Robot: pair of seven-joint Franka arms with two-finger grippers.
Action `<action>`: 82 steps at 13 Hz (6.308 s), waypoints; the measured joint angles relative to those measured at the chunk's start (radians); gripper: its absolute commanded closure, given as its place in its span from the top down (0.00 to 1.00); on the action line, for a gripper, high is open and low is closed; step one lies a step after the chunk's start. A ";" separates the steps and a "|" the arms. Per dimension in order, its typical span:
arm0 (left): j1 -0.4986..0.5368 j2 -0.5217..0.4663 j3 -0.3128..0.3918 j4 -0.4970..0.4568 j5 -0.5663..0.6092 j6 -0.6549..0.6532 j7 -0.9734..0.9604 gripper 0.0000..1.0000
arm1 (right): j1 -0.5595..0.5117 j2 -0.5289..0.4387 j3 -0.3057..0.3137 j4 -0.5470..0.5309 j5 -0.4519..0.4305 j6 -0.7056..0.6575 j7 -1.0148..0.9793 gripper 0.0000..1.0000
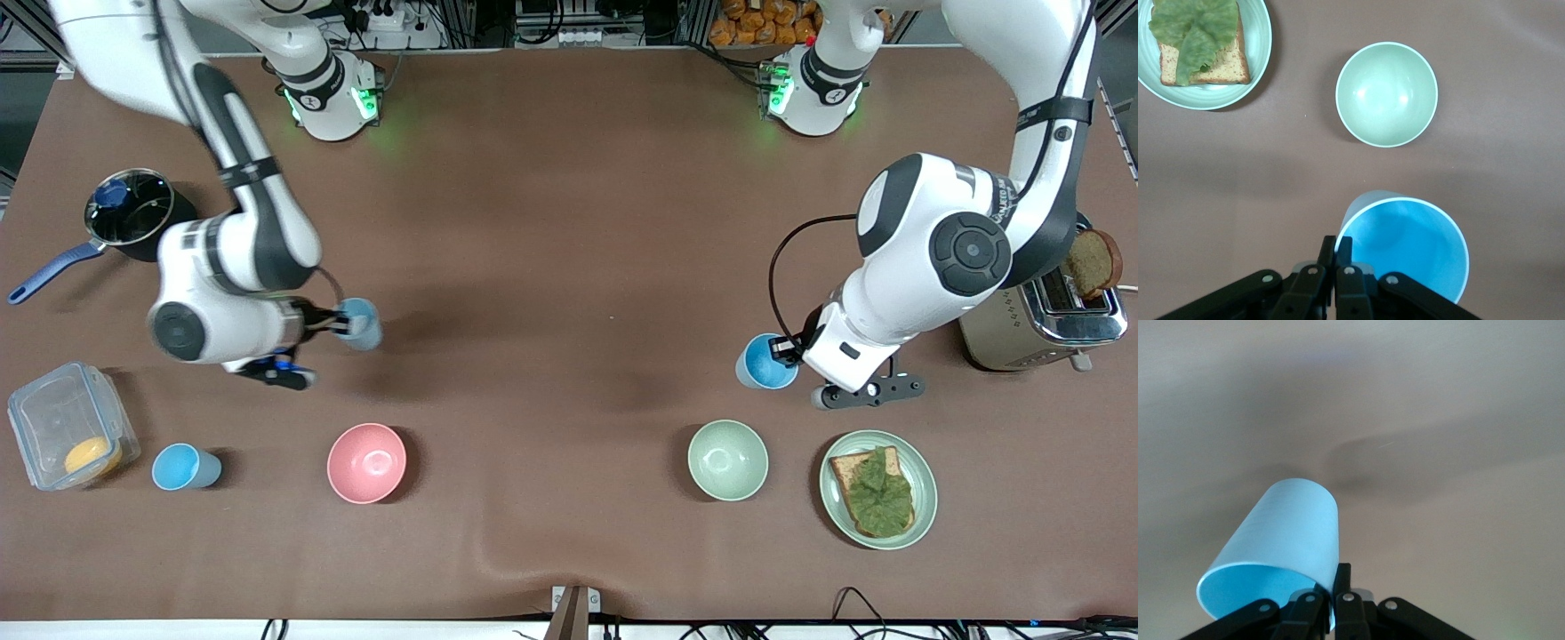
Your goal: Stack blue cups with both arms
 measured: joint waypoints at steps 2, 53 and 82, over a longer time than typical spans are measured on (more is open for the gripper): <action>-0.002 0.005 0.000 0.005 0.000 0.001 0.000 0.00 | 0.087 0.035 0.001 0.051 0.066 0.001 0.106 0.00; -0.452 0.162 0.028 0.103 0.099 0.250 -0.659 1.00 | -0.204 -0.358 -0.050 0.261 -0.257 -0.320 -0.386 1.00; 0.097 -0.368 0.182 0.007 0.022 -0.371 0.316 1.00 | -0.214 -0.361 -0.015 0.276 -0.257 -0.371 -0.326 1.00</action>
